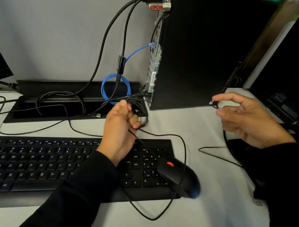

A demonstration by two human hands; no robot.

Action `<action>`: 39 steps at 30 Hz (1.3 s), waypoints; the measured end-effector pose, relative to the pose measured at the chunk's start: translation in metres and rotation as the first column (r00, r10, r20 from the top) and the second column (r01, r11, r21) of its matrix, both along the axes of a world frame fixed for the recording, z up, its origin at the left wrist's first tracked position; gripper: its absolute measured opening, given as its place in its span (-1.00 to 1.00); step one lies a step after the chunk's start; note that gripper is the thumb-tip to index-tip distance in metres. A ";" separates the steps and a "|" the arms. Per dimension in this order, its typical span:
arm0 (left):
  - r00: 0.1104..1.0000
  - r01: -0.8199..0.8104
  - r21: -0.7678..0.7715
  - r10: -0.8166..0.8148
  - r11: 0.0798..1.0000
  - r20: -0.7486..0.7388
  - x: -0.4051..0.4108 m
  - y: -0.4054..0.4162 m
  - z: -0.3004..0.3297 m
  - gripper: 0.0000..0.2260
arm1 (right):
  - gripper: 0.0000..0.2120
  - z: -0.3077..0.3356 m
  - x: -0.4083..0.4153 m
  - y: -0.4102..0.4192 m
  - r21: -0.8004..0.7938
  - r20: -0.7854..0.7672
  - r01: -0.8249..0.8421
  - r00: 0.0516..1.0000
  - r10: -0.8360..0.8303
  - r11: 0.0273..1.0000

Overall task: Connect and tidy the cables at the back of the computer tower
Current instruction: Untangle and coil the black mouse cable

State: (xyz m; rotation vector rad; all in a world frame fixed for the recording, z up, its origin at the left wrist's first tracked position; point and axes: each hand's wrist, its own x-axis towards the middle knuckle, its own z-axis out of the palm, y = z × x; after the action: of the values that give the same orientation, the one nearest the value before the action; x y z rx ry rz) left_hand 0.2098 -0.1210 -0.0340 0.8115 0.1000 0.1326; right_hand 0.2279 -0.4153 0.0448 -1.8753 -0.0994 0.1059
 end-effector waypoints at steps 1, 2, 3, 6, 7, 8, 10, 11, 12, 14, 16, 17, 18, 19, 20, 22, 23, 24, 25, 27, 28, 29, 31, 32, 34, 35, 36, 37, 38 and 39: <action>0.999 -0.031 -0.018 0.030 0.999 -0.016 0.003 0.007 -0.001 -0.70 | -0.64 0.005 -0.002 -0.006 -0.039 -0.036 -0.040 0.999 0.038 0.998; 0.998 -0.056 -0.009 0.056 0.998 -0.029 0.005 0.013 -0.002 -0.70 | -0.67 0.006 -0.001 -0.010 -0.145 -0.021 -0.013 1.000 0.010 0.989; 0.997 -0.072 0.019 0.072 0.997 -0.039 0.007 0.017 -0.003 -0.71 | -0.77 0.003 0.002 -0.010 -0.253 0.053 0.093 0.995 -0.082 0.963; 0.995 -0.077 0.098 0.083 0.992 -0.054 0.008 0.015 -0.006 -0.71 | -0.85 -0.018 0.019 0.002 -0.280 0.237 0.483 0.872 -0.427 0.830; 0.995 -0.076 0.111 0.082 0.991 -0.051 0.007 0.012 -0.006 -0.71 | -0.73 -0.026 0.021 0.011 -0.286 0.259 0.565 0.823 -0.505 0.774; 0.996 -0.077 0.132 0.083 0.988 -0.045 0.007 0.010 -0.006 -0.70 | -0.58 -0.032 0.021 0.020 -0.312 0.260 0.610 0.792 -0.553 0.728; 0.996 -0.076 0.209 0.083 0.975 -0.027 0.005 0.008 -0.007 -0.69 | -0.39 -0.030 0.017 0.039 -0.339 0.109 0.601 0.789 -0.604 0.724; 0.997 -0.075 0.256 0.081 0.964 -0.014 0.004 0.007 -0.008 -0.69 | -0.35 -0.025 0.015 0.049 -0.303 -0.025 0.567 0.799 -0.601 0.766; 0.997 -0.073 0.300 0.076 0.951 0.000 0.003 0.004 -0.009 -0.68 | -0.33 -0.019 0.013 0.058 -0.232 -0.161 0.519 0.814 -0.559 0.823; 0.998 -0.064 0.378 0.061 0.923 0.019 0.001 -0.001 -0.011 -0.68 | -0.36 -0.012 0.009 0.071 -0.008 -0.377 0.415 0.841 -0.387 0.910; 0.998 -0.058 0.460 0.046 0.886 0.038 -0.001 -0.006 -0.013 -0.68 | -0.47 -0.008 0.005 0.078 0.261 -0.499 0.362 0.844 -0.196 0.895; 0.998 -0.054 0.491 0.034 0.870 0.049 -0.002 -0.008 -0.014 -0.68 | -0.55 -0.007 0.004 0.080 0.387 -0.527 0.352 0.843 -0.109 0.852; 0.998 -0.047 0.511 0.019 0.858 0.059 -0.003 -0.010 -0.014 -0.68 | -0.63 -0.005 0.002 0.082 0.490 -0.534 0.342 0.845 -0.034 0.802; 0.998 -0.036 0.521 0.003 0.853 0.064 -0.003 -0.011 -0.014 -0.69 | -0.70 -0.004 0.001 0.085 0.564 -0.527 0.329 0.850 0.023 0.757; 0.998 -0.022 0.518 -0.015 0.855 0.066 -0.004 -0.012 -0.014 -0.69 | -0.75 -0.004 -0.001 0.089 0.610 -0.508 0.311 0.859 0.059 0.729; 0.996 0.025 0.475 -0.060 0.879 0.059 -0.004 -0.013 -0.012 -0.70 | -0.85 -0.007 -0.005 0.100 0.642 -0.445 0.232 0.889 0.109 0.731; 0.995 0.051 0.449 -0.086 0.892 0.056 -0.004 -0.014 -0.012 -0.71 | -0.89 -0.010 -0.008 0.106 0.642 -0.400 0.171 0.907 0.136 0.748; 0.993 0.073 0.431 -0.107 0.899 0.053 -0.004 -0.014 -0.011 -0.71 | -0.93 -0.014 -0.009 0.110 0.638 -0.351 0.111 0.922 0.161 0.762; 0.991 0.089 0.425 -0.122 0.901 0.050 -0.005 -0.014 -0.011 -0.71 | -0.94 -0.018 -0.011 0.114 0.629 -0.306 0.059 0.935 0.177 0.775; 0.989 0.100 0.451 -0.138 0.887 0.050 -0.005 -0.014 -0.010 -0.71 | -0.92 -0.023 -0.013 0.119 0.570 -0.216 -0.025 0.960 0.179 0.821; 0.988 0.097 0.474 -0.140 0.875 0.056 -0.006 -0.014 -0.010 -0.71 | -0.90 -0.025 -0.013 0.121 0.493 -0.144 -0.069 0.977 0.160 0.867; 0.988 0.093 0.490 -0.141 0.867 0.062 -0.006 -0.014 -0.010 -0.69 | -0.88 -0.028 -0.013 0.122 0.361 -0.039 -0.107 0.991 0.130 0.926; 0.987 0.102 0.477 -0.148 0.873 0.059 -0.008 -0.015 -0.009 -0.67 | -0.87 -0.034 -0.013 0.126 0.038 0.187 -0.111 0.977 0.102 0.993; 0.987 0.118 0.443 -0.156 0.889 0.050 -0.009 -0.015 -0.008 -0.68 | -0.88 -0.037 -0.013 0.128 -0.069 0.266 -0.088 0.958 0.104 0.994; 0.982 0.164 0.344 -0.186 0.924 0.029 -0.011 -0.016 -0.006 -0.69 | -0.87 -0.044 -0.014 0.133 -0.144 0.384 -0.045 0.918 0.098 0.989; 0.979 0.184 0.300 -0.201 0.936 0.028 -0.011 -0.017 -0.005 -0.70 | -0.87 -0.047 -0.015 0.136 -0.160 0.442 -0.017 0.893 0.087 0.987; 0.976 0.197 0.268 -0.215 0.943 0.036 -0.012 -0.018 -0.004 -0.71 | -0.87 -0.049 -0.016 0.138 -0.180 0.499 0.023 0.864 0.072 0.983; 0.973 0.209 0.244 -0.227 0.947 0.048 -0.013 -0.019 -0.003 -0.72 | -0.86 -0.051 -0.017 0.139 -0.208 0.551 0.069 0.833 0.058 0.976; 0.969 0.222 0.224 -0.240 0.949 0.059 -0.013 -0.020 -0.002 -0.72 | -0.83 -0.053 -0.017 0.139 -0.225 0.585 0.108 0.810 0.045 0.968; 0.965 0.237 0.203 -0.255 0.950 0.067 -0.013 -0.020 0.000 -0.72 | -0.79 -0.055 -0.016 0.139 -0.221 0.574 0.123 0.819 0.027 0.968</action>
State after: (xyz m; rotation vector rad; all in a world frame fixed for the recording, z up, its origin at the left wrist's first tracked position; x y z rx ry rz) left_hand 0.1963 -0.1413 -0.0342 1.0039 -0.1040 -0.0575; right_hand 0.2122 -0.2766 -0.0101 -2.1056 -0.4738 -0.5162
